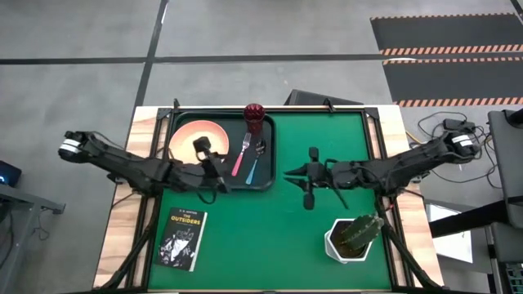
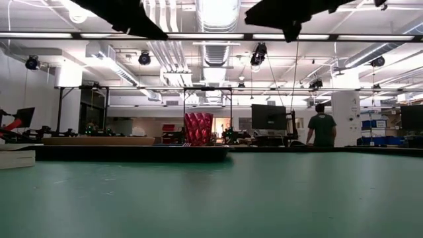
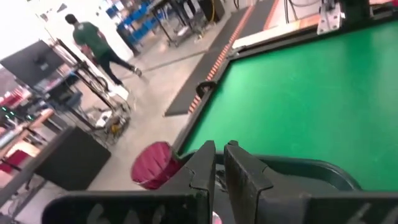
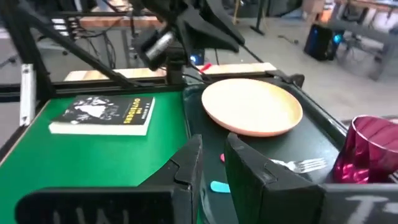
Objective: Pick and place plate/cup/fork/spoon on tray
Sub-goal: Put the blue spoon on the right of the black serving tray aligned with the pink fork, then adjust the pink fork
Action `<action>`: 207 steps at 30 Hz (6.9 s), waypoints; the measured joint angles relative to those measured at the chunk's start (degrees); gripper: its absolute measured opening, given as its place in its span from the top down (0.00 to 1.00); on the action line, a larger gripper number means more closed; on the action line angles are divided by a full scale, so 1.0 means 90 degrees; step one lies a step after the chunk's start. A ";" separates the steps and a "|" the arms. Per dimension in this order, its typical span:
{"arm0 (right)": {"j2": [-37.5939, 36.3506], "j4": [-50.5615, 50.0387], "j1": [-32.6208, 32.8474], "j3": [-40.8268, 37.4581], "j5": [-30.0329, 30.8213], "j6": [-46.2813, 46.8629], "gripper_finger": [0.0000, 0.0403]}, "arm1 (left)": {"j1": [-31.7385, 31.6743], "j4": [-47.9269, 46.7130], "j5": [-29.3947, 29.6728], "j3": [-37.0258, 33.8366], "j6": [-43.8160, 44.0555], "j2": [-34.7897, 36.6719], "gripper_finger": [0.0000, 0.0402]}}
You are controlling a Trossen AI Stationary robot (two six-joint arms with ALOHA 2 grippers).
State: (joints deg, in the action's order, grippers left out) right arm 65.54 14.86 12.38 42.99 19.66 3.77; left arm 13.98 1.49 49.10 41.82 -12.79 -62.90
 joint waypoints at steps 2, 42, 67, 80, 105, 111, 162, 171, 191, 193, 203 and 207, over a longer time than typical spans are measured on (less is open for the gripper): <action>0.0233 -0.0007 -0.0086 0.0171 -0.0009 0.0205 0.86 | -0.0002 0.0142 0.0003 -0.0156 -0.0262 0.0247 0.96; 0.4889 -0.5947 -0.1511 0.5945 -0.1407 0.2122 0.86 | 0.0002 -0.0177 0.0076 -0.1153 -0.1472 0.2264 0.96; 0.5329 -0.5900 -0.1784 0.5847 -0.1352 0.2078 0.86 | 0.0002 -0.0218 0.0076 -0.1531 -0.1453 0.2760 0.96; 0.5331 -0.4814 -0.1899 0.5813 -0.1357 0.2081 0.86 | 0.0002 -0.0215 0.0076 -0.1540 -0.1456 0.2762 0.96; 0.6340 -0.4826 -0.2115 0.5885 -0.1374 0.1793 0.86 | 0.0002 -0.0195 0.0075 -0.1532 -0.1458 0.2798 0.96; 0.6220 -0.5264 -0.2117 0.5885 -0.1353 0.1731 0.86 | 0.0002 -0.0206 0.0074 -0.1532 -0.1461 0.2792 0.96; 0.6754 -0.2930 -0.2173 0.6111 -0.0888 0.1714 0.86 | 0.0002 -0.0209 0.0076 -0.1537 -0.1458 0.2791 0.96; 0.6999 -0.2534 -0.2170 0.6116 -0.0175 0.1576 0.86 | 0.0002 -0.0215 0.0075 -0.1537 -0.1458 0.2786 0.96; 0.6769 -0.3601 -0.2110 0.6119 -0.0761 0.1287 0.86 | 0.0002 -0.0213 0.0074 -0.1537 -0.1458 0.2785 0.96; 0.6707 -0.3811 -0.2098 0.6114 -0.0841 0.1154 0.86 | 0.0002 -0.0214 0.0075 -0.1537 -0.1458 0.2769 0.96; 0.6623 -0.4286 -0.2054 0.6114 -0.0901 0.0601 0.86 | 0.0002 -0.0217 0.0074 -0.1547 -0.1458 0.2740 0.96; 0.6527 -0.4394 -0.2044 0.6106 -0.0911 0.0588 0.86 | 0.0002 -0.0215 0.0074 -0.1547 -0.1458 0.2738 0.96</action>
State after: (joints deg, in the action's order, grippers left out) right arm 124.28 -24.68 -6.02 97.95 11.46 9.07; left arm 14.00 -0.45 49.77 27.90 -25.91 -38.26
